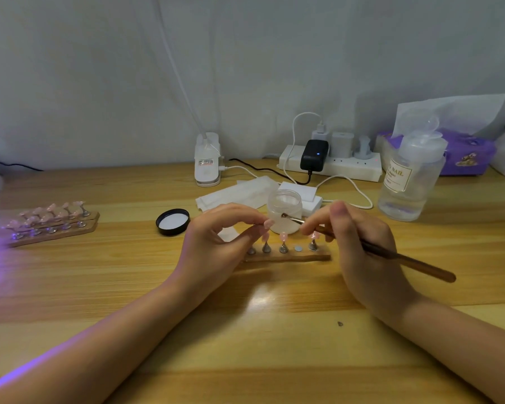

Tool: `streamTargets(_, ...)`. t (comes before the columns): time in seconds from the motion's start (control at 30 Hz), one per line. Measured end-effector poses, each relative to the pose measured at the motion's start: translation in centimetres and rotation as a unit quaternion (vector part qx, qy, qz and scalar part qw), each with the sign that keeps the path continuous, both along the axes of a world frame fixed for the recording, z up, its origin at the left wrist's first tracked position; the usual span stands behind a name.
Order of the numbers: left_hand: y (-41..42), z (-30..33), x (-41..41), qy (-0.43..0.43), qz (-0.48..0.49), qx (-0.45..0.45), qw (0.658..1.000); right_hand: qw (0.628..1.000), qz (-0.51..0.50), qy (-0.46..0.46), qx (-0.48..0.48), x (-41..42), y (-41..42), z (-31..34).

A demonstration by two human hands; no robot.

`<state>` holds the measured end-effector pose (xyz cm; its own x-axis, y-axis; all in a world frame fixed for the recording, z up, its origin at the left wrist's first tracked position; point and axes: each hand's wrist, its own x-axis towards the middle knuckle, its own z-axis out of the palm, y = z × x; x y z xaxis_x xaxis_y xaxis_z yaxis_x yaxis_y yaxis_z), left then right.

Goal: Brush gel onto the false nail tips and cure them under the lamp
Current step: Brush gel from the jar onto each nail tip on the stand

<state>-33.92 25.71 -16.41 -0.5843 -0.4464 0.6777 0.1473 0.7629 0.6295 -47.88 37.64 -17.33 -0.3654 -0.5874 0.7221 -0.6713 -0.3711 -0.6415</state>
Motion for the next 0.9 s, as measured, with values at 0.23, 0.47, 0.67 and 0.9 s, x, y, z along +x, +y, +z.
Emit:
streamTargets(0.23,-0.11,-0.08,0.08,-0.009,0.006,0.017,1.0,0.983,-0.006,0.177,-0.039,0.3,-0.51,-0.21)
streamTargets(0.47,-0.12,-0.21,0.13,-0.004,0.003,0.006,1.0,0.998,-0.009,0.052,-0.027,-0.02,0.02,0.07)
streamTargets(0.67,-0.02,-0.29,-0.02,-0.014,0.018,-0.016,1.0,0.986,-0.007,0.163,-0.029,0.25,-0.44,-0.03)
streamTargets(0.9,0.0,-0.32,-0.22,-0.001,0.014,-0.018,1.0,0.994,-0.006,0.103,-0.03,0.2,-0.04,-0.09)
